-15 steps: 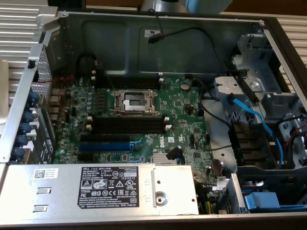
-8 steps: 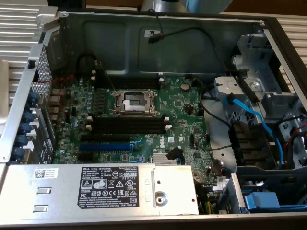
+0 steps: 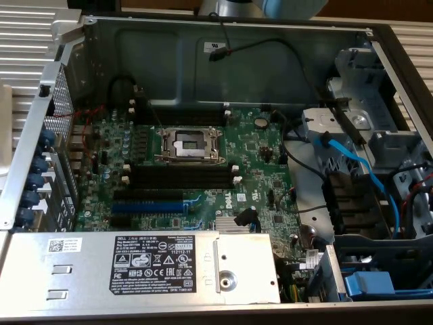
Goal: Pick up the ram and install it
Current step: 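Pick up the ram and move it above insertion slot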
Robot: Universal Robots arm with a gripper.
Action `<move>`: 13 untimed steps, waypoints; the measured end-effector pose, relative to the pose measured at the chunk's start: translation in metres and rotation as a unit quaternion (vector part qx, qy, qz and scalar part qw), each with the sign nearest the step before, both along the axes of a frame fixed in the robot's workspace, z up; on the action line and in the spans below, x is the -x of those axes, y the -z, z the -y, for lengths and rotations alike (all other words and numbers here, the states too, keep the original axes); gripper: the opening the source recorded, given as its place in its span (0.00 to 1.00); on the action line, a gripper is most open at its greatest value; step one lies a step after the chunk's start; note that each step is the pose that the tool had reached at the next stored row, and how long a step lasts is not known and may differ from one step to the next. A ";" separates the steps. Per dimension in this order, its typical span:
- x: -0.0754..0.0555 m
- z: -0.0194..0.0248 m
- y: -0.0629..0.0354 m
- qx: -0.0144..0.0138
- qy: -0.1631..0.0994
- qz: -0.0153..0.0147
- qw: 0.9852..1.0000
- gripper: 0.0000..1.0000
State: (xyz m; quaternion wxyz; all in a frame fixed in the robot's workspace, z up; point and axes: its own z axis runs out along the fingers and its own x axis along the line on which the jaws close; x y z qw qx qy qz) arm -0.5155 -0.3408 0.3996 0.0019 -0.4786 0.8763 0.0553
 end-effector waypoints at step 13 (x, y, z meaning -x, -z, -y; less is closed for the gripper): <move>0.000 0.0001 0.0004 -0.006 -0.118 -0.002 0.993 0.10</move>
